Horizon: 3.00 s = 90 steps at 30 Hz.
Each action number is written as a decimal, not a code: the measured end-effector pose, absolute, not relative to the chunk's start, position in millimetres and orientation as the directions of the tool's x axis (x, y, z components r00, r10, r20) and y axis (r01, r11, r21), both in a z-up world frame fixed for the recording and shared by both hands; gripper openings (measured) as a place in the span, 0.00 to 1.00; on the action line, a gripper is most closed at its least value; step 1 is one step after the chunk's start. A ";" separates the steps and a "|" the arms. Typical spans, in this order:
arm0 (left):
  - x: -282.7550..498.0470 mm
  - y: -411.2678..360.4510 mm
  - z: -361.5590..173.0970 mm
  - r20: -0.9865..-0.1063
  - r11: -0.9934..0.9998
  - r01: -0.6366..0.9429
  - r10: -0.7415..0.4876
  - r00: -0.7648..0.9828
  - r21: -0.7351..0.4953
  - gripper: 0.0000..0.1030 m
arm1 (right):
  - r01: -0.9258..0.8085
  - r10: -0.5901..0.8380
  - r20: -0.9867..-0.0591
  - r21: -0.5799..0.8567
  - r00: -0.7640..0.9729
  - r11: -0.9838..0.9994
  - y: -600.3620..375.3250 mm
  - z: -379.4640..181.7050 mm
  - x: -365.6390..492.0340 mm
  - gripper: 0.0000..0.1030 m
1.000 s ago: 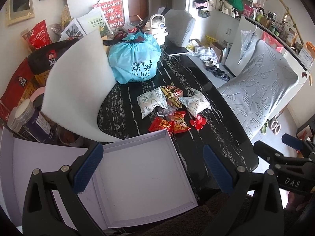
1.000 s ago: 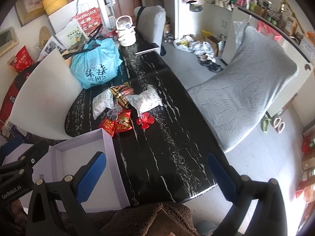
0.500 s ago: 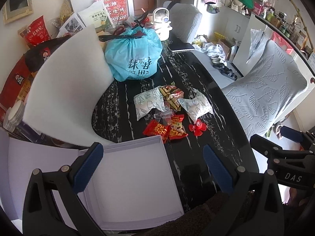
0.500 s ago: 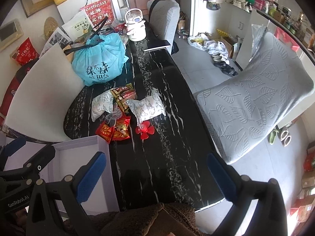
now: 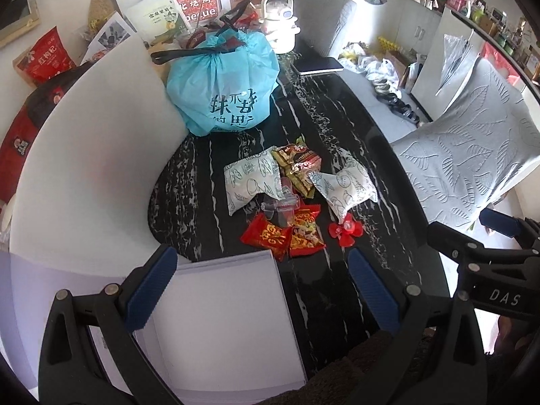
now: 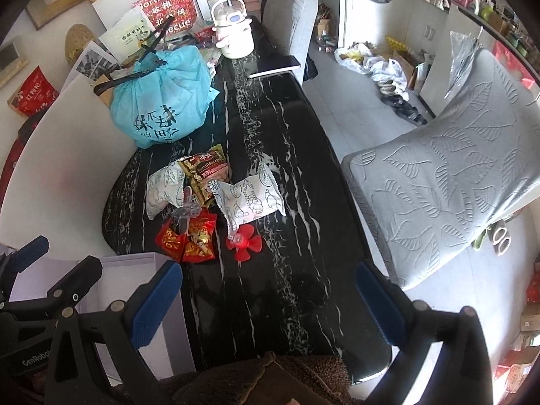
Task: Organize objects
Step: 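Move both tools forward over the table toward the snack pile, then grasp a white printed pouch with the left tool while the right tool grasps another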
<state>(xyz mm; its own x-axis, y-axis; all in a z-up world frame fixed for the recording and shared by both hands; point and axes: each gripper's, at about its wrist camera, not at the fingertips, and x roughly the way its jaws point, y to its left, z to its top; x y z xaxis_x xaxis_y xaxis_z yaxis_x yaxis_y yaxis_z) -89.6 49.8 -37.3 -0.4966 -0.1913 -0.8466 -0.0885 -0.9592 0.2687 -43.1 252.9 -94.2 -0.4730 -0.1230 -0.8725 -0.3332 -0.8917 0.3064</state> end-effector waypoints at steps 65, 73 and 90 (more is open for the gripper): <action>-262.1 -21.7 -197.3 -0.968 -0.993 0.040 -0.113 -0.223 0.107 0.94 | -0.105 -0.292 -0.929 0.322 -0.229 -0.941 256.1 -254.0 -214.5 1.00; -263.7 -31.0 -214.5 -0.967 -0.991 0.045 -0.136 -0.214 0.129 0.94 | -0.075 -0.270 -0.931 0.296 -0.244 -0.952 253.4 -254.9 -215.8 1.00; -257.1 -24.3 -204.1 -0.954 -0.986 0.008 -0.165 -0.251 0.168 0.78 | -0.090 -0.228 -0.933 0.262 -0.279 -0.961 250.4 -256.2 -221.4 1.00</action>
<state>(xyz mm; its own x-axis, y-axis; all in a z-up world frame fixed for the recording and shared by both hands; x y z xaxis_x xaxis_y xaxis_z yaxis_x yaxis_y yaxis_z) -257.1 -24.3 -204.1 -0.2506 -0.1650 -0.9539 0.0078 -0.9857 0.1684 -221.4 250.4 -256.2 -0.2786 -0.2279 -0.9330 -0.0899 -0.9610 0.2616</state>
